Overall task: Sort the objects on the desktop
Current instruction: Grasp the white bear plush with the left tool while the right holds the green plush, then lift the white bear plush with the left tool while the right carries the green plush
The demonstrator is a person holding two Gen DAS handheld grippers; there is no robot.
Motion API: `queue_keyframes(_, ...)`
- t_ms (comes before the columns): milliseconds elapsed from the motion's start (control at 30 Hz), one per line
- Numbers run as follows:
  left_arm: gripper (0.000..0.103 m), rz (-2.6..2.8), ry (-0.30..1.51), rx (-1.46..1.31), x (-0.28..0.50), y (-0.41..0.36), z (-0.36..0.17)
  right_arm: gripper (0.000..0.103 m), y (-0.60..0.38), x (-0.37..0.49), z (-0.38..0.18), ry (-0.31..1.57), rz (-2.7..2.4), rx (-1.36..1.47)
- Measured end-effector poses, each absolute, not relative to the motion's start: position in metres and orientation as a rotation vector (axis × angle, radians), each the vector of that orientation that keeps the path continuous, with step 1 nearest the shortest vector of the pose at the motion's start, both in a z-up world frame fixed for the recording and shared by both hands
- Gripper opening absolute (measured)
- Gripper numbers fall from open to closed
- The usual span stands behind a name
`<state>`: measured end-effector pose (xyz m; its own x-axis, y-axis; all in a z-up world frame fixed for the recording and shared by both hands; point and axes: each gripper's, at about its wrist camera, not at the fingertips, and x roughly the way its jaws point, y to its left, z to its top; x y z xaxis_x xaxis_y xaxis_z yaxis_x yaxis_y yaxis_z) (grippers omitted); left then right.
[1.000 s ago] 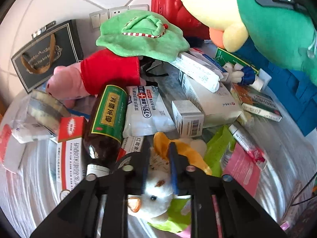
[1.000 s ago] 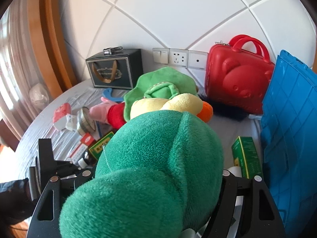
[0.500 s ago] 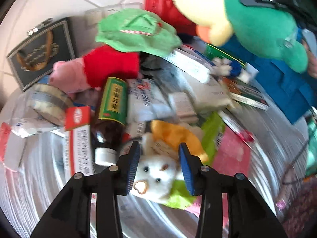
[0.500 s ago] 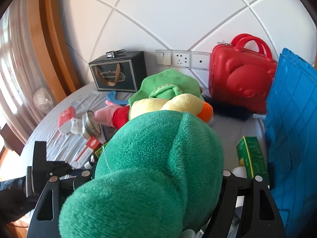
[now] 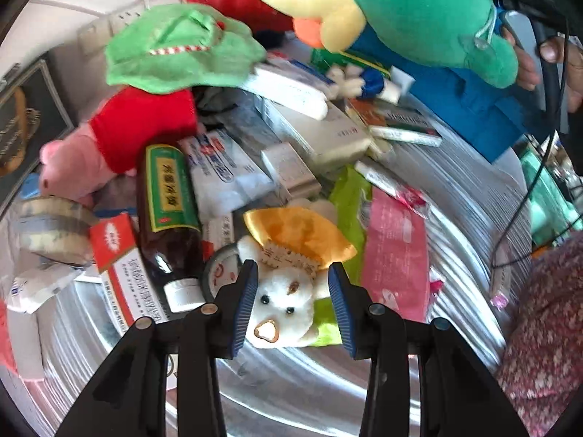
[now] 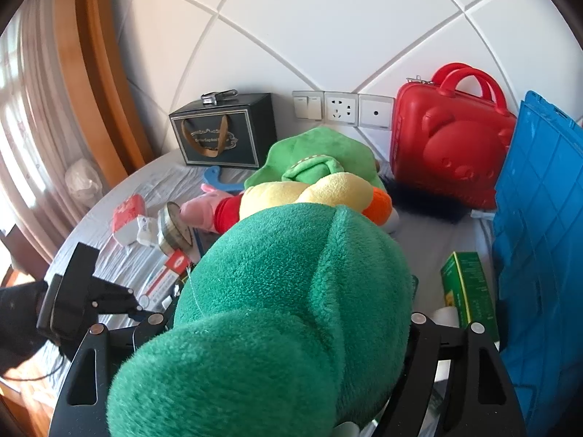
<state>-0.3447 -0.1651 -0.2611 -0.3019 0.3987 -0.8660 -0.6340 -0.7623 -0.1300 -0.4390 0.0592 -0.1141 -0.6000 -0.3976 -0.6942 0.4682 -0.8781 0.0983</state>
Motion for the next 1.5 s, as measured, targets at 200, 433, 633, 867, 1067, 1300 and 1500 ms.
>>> queue_keyframes(200, 0.052, 2.029, 0.474, -1.360, -0.352, -0.163, -0.269, 0.079, 0.057, -0.439, -0.114, 0.127, -2.431, 1.029)
queue_keyframes(433, 0.056, 2.009, 0.557, -1.355, -0.352, -0.154, -0.286, 0.079, 0.055, -0.438, -0.114, 0.127, -2.425, 1.027)
queue_keyframes(633, 0.047, 2.024, 0.570, -1.355, -0.348, -0.150, -0.292, 0.079, 0.058, -0.440, -0.114, 0.108, -2.424, 1.033)
queue_keyframes(867, 0.041, 2.208, 0.520, -1.251, -0.328, -0.152, -0.262, 0.079, 0.063, -0.428, -0.102, 0.110, -2.474, 0.975)
queue_keyframes(1067, 0.041, 2.412, 0.445, -1.126, -0.306, -0.154, -0.207, 0.079, 0.074, -0.396, -0.074, 0.131, -2.540, 0.869)
queue_keyframes(1300, 0.041, 2.582, 0.388, -0.871, -0.280, -0.124, -0.121, 0.079, 0.088, -0.339, -0.038, 0.159, -2.643, 0.742)
queue_keyframes(1500, 0.041, 2.597, 0.309, -0.584, -0.260, -0.068, -0.044, 0.079, 0.116, -0.275, -0.002, 0.139, -2.763, 0.640)
